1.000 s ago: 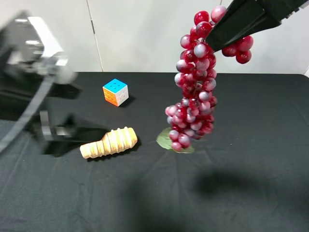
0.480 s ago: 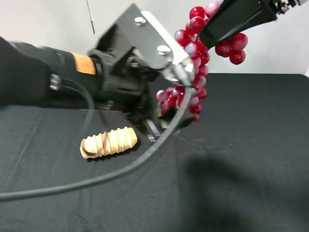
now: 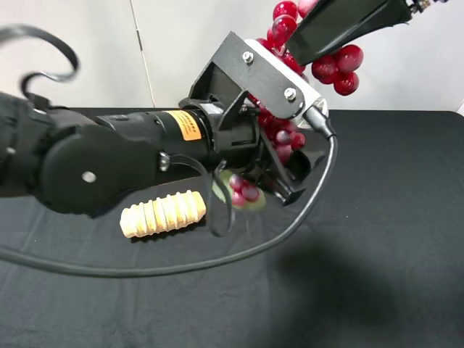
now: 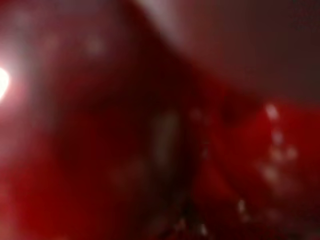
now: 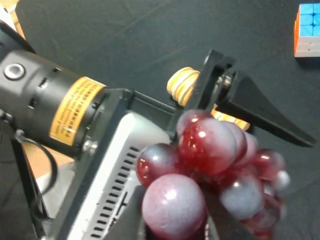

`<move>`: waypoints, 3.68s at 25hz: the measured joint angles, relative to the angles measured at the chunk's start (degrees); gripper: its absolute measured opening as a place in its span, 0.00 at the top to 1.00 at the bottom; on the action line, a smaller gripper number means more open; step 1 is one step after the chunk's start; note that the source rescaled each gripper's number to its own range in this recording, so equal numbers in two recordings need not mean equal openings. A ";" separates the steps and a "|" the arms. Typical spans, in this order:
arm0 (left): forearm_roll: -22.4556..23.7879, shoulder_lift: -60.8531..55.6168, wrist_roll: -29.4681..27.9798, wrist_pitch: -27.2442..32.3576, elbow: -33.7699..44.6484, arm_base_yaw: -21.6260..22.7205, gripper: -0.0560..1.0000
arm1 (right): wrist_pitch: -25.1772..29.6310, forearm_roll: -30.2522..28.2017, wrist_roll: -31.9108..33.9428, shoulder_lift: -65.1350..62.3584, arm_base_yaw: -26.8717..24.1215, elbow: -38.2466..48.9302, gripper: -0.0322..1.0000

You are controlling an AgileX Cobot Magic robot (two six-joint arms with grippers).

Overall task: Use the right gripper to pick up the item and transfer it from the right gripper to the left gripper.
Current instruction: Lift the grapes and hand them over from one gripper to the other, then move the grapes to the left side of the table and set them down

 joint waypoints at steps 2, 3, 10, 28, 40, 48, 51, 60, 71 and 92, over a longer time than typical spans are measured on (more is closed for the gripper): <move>1.87 0.65 -2.87 -2.56 0.00 0.00 0.37 | 0.00 0.10 0.00 0.00 0.00 0.00 0.97; 2.56 0.71 -3.94 -3.29 0.00 0.00 0.52 | 0.00 0.10 0.00 0.00 0.00 0.00 0.97; 5.81 0.76 -6.37 -3.97 0.00 0.00 0.83 | -0.11 0.12 0.00 0.00 0.00 0.00 0.97; 5.99 0.88 -7.21 -3.97 0.00 0.00 0.94 | -0.25 -15.96 14.51 0.00 0.00 -0.19 0.01; 6.04 0.88 -7.21 -3.92 0.00 0.00 0.94 | -0.32 -22.79 20.41 -2.16 0.00 -3.11 0.00; 6.04 0.88 -7.21 -3.92 0.00 0.00 0.94 | -0.46 -26.03 28.08 -12.61 0.00 -0.88 0.00; 6.04 0.88 -7.21 -3.92 0.00 0.00 0.94 | -0.46 -26.14 30.09 -19.07 0.00 4.19 0.00; 6.04 0.88 -7.21 -3.92 0.00 0.00 0.94 | -0.23 -26.16 32.13 -41.41 0.00 23.53 0.00; 6.04 0.88 -7.21 -3.44 0.00 0.00 0.94 | -2.94 -29.58 32.43 -60.99 0.00 42.38 0.00; 6.04 0.89 -7.21 -1.41 0.05 0.00 0.95 | -11.04 -33.63 33.30 -68.88 0.00 52.49 0.00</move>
